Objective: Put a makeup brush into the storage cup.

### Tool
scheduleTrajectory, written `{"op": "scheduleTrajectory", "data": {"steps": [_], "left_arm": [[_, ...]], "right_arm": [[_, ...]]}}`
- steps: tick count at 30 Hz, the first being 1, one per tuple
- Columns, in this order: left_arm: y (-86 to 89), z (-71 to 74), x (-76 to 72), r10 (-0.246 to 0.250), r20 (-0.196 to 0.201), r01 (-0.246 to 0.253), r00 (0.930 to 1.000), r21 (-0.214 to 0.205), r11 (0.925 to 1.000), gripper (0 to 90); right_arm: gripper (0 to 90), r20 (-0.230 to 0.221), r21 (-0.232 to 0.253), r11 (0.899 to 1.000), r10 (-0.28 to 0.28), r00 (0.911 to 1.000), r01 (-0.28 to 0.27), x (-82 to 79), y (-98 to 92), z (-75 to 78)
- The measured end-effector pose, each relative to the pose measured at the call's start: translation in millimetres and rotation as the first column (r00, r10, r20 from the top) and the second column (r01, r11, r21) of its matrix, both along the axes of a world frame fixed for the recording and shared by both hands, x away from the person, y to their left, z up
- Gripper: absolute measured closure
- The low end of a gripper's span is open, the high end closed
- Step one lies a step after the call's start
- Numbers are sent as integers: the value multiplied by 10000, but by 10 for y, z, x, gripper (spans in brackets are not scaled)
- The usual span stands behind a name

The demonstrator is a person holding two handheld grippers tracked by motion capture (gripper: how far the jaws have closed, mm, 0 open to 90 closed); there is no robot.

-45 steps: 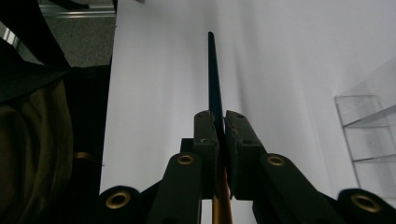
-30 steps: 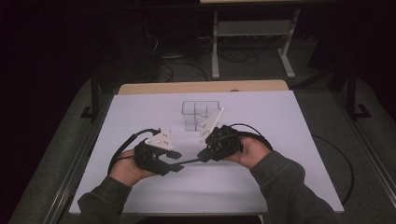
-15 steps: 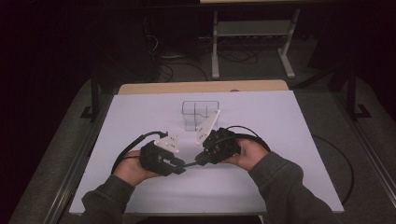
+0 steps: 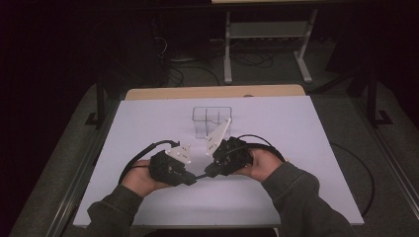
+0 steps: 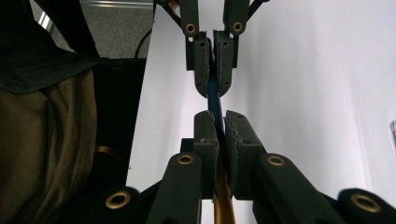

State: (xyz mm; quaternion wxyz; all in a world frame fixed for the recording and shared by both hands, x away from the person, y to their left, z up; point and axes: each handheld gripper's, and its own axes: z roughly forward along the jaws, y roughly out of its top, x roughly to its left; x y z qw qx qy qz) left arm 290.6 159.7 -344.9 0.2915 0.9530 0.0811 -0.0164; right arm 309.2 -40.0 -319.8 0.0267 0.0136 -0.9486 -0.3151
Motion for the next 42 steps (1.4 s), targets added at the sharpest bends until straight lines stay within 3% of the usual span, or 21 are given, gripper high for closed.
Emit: {"op": "scheduleTrajectory", "data": {"steps": [7,13,18,24,32,39,42], "left_arm": [[5,-7,-29,-213,50,213,9998,-22,9998,846],[53,-32,-49,-72,142,74,9999,-105,9999,847],[111,-47,-70,64,194,-58,9998,-313,9995,847],[163,-73,-94,179,241,-165,9995,-582,9982,847],[176,-75,-109,110,389,-86,9992,-619,9980,847],[161,-89,-115,-63,321,83,9995,-619,9980,845],[152,-85,-106,-93,302,109,9995,-535,9985,834]], "right_arm": [[809,20,177,9998,113,9999,-114,-15,-17,7],[657,-184,460,9989,4,9998,5,1,-72,12],[621,-151,687,9975,-174,9997,184,16,-139,-8],[660,-220,820,9964,-204,9995,221,21,-180,-41],[796,-441,937,9955,-110,9990,151,48,-175,-48],[822,-908,939,9955,169,9957,-83,81,-180,-51],[823,-834,808,9965,287,9961,-219,86,-168,-37]]}}
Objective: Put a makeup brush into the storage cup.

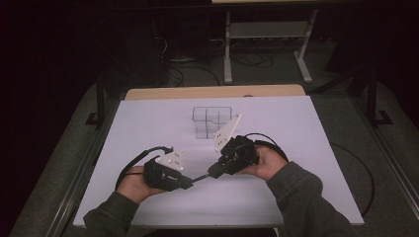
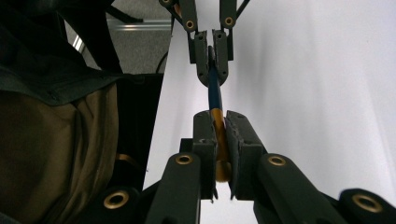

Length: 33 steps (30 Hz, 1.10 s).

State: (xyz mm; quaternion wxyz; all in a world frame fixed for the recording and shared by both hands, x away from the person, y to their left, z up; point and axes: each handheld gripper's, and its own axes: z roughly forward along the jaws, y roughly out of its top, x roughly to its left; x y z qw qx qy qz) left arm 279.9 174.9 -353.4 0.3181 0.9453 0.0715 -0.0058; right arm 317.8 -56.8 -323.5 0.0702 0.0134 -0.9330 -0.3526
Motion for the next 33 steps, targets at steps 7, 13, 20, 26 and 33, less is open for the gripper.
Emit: {"op": "scheduleTrajectory", "data": {"steps": [7,13,20,26,33], "left_arm": [[-76,49,-9,-71,32,70,10000,33,10000,773],[-123,73,-2,-183,71,182,9998,148,9997,818],[-102,67,-3,70,61,-69,10000,-261,9996,839],[-34,65,9,454,-23,-454,9990,-858,9953,841],[1,61,16,711,-161,-728,9973,-1548,9853,841]], "right_arm": [[823,241,-647,9979,104,9997,-88,-42,96,85],[823,528,-949,9950,374,9979,-323,-79,177,150],[756,676,-476,9986,263,9974,-231,-78,167,189],[588,285,491,9976,-509,9983,495,-42,43,177],[593,202,1240,9884,-914,9956,882,7,-36,108]]}}
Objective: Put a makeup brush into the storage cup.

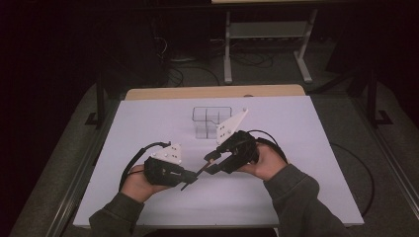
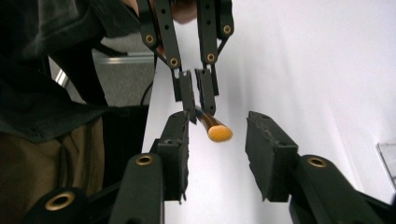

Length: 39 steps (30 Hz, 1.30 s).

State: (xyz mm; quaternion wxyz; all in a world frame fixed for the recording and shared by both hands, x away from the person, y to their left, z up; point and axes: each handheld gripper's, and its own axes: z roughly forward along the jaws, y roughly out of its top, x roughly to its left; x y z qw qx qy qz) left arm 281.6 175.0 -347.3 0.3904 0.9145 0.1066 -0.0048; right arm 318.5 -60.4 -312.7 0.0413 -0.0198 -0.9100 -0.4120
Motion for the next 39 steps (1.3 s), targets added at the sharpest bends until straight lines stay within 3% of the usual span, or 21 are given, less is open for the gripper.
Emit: {"op": "scheduleTrajectory", "data": {"steps": [7,9,13,18,21,27,28,34,39], "left_arm": [[0,-25,23,212,52,-209,9998,-475,9986,841],[-4,-36,23,286,26,-284,9996,-538,9981,841],[-23,-47,24,167,41,-165,9999,-466,9988,841],[-56,-61,41,-22,-167,16,9999,-359,9994,821],[-83,-48,48,-19,-224,12,9997,-318,9995,760],[-143,2,45,76,-247,-85,9997,-385,9992,756],[-152,11,48,72,-305,-85,9995,-396,9992,756],[-189,19,71,-4,-262,-5,9997,-308,9995,805],[-199,22,74,60,-258,-70,9996,-398,9992,828]], "right_arm": [[724,-103,575,9982,-177,9998,183,15,-3,-32],[789,-347,754,9969,-181,9992,206,32,-10,-41],[818,-667,929,9957,40,9978,23,50,-6,-45],[822,-731,505,9983,326,9968,-289,63,23,-26],[822,-520,106,9992,382,9979,-377,63,62,-2],[823,-404,-681,9959,564,9976,-590,39,173,18],[823,-222,-798,9946,644,9977,-660,42,189,20],[823,-242,-875,9922,876,9959,-894,22,246,20],[805,-197,-733,9945,742,9970,-755,27,235,12]]}}
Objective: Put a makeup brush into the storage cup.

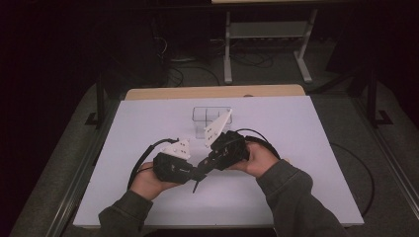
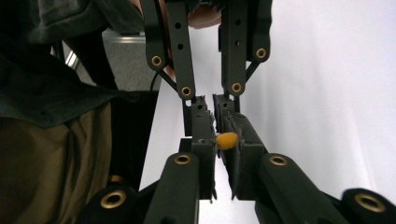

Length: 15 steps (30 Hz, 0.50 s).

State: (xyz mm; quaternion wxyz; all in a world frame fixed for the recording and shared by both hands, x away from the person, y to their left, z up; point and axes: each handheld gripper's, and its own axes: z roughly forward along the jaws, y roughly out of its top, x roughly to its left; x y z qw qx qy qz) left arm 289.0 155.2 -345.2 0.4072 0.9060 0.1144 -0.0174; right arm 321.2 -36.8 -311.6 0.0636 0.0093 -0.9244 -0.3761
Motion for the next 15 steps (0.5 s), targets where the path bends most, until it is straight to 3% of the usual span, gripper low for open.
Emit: {"op": "scheduleTrajectory", "data": {"steps": [4,15], "left_arm": [[15,6,24,152,-46,-152,9999,-29,9999,830],[56,17,84,505,-99,-508,9987,-249,9984,832]], "right_arm": [[685,-5,298,9992,-254,9997,254,8,-73,16],[557,-57,723,9910,-1126,9936,1127,59,-338,-53]]}}
